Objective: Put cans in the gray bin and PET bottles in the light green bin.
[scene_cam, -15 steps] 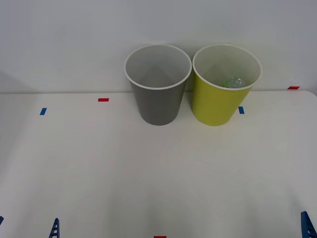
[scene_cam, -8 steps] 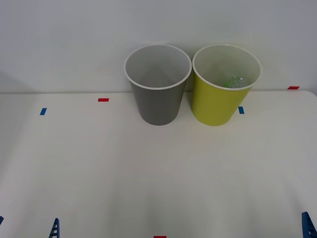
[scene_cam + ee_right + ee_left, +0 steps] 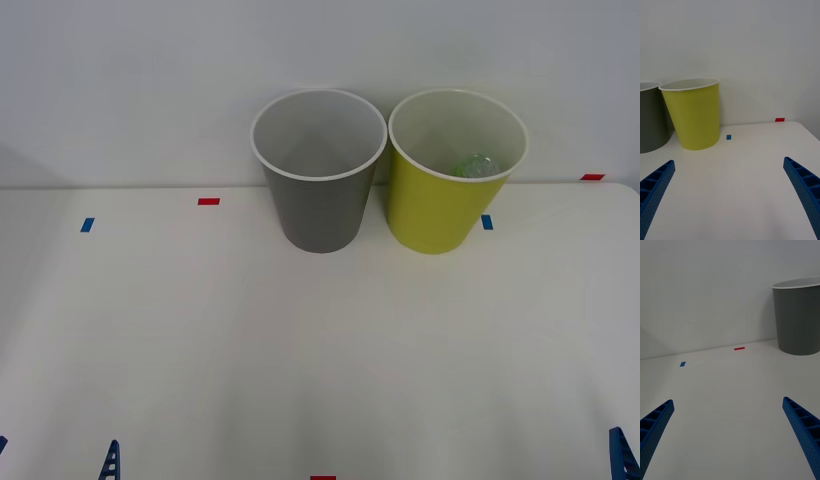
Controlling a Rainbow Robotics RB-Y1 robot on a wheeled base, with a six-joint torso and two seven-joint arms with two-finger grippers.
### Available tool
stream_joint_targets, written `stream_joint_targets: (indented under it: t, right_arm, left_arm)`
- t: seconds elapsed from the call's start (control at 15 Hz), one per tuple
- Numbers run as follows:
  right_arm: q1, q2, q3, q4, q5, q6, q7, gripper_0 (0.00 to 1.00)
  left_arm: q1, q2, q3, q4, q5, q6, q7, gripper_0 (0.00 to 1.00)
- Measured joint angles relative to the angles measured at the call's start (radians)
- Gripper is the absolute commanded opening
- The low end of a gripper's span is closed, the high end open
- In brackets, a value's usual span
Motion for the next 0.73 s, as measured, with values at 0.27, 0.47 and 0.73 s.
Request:
stream_joint_targets:
  t: [0.27,0.47,0.73]
  right_arm:
    - [0.0,0.0,0.0,0.0,0.0,0.0,0.0,1.0]
    - [0.0,0.0,0.0,0.0,0.0,0.0,0.0,1.0]
    - [0.0,0.0,0.0,0.0,0.0,0.0,0.0,1.0]
  left_arm:
    - [0.0,0.0,0.0,0.0,0.0,0.0,0.0,1.0]
    - [0.0,0.0,0.0,0.0,0.0,0.0,0.0,1.0]
    - [0.0,0.0,0.0,0.0,0.0,0.0,0.0,1.0]
